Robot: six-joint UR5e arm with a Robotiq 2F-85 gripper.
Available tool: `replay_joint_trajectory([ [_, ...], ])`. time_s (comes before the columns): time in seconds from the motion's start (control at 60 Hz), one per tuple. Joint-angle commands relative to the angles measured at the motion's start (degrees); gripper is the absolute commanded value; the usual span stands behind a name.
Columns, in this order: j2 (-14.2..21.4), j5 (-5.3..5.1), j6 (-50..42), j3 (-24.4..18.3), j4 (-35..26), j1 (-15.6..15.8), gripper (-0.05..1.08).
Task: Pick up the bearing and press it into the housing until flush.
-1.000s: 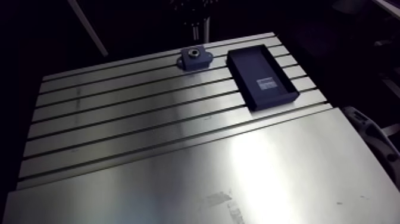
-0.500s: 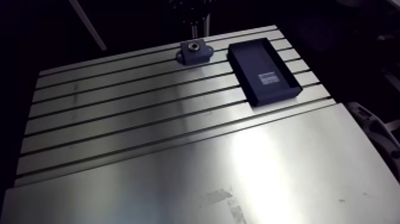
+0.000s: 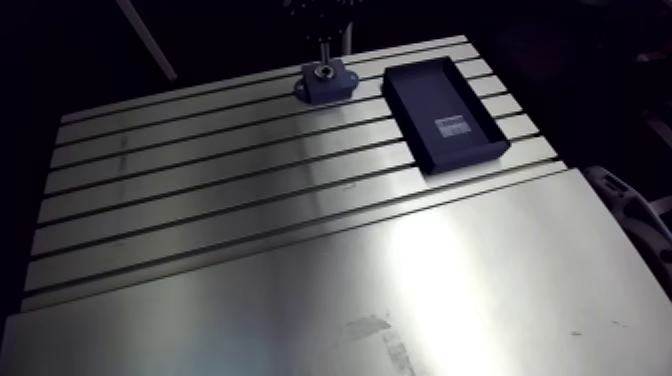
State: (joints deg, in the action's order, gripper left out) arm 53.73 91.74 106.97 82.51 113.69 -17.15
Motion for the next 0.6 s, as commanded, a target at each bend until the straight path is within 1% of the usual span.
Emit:
replay_joint_trajectory([
  [0.017, -0.2, 0.05, 0.4, 0.4, 0.8, 0.0, 1.08],
  [0.6, -0.4, 0.15, 0.8, 1.4, 1.4, -0.1, 1.08],
])
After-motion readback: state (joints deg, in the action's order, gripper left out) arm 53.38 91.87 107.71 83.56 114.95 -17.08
